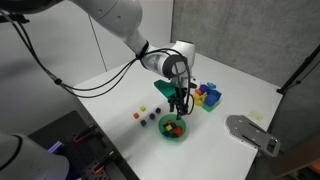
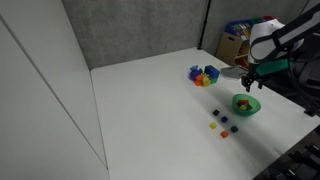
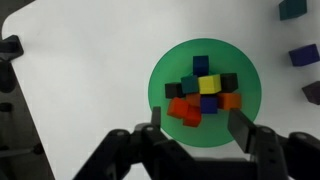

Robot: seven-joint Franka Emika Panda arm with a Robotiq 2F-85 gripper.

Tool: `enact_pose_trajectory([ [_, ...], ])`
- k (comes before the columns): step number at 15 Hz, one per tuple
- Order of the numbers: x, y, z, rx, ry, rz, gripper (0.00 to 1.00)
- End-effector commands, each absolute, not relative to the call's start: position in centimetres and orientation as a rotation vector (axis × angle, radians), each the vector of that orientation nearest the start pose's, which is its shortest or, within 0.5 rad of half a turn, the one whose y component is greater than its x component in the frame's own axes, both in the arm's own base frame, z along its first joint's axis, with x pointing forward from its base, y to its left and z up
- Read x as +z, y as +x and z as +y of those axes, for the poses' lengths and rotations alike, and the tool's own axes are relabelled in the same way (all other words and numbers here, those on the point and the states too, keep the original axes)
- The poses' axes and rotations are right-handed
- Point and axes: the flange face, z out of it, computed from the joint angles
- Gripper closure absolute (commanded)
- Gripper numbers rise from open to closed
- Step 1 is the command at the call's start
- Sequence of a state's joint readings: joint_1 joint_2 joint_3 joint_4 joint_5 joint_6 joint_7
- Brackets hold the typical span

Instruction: Pick up the top left orange block from the table and put it in the green bowl

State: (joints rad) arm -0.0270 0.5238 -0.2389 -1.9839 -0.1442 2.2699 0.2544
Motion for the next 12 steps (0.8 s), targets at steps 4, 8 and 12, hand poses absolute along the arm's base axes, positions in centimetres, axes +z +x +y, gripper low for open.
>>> enact_pose_trajectory([
  [4,27.2,54.6,-13.9,0.364,-3.274,0.341,0.0],
  [8,33.8,53.1,-11.9,0.247,-3.233,0.162,0.0],
  [12,39.5,50.2,-10.0,0.133,-3.207,0.084,0.0],
])
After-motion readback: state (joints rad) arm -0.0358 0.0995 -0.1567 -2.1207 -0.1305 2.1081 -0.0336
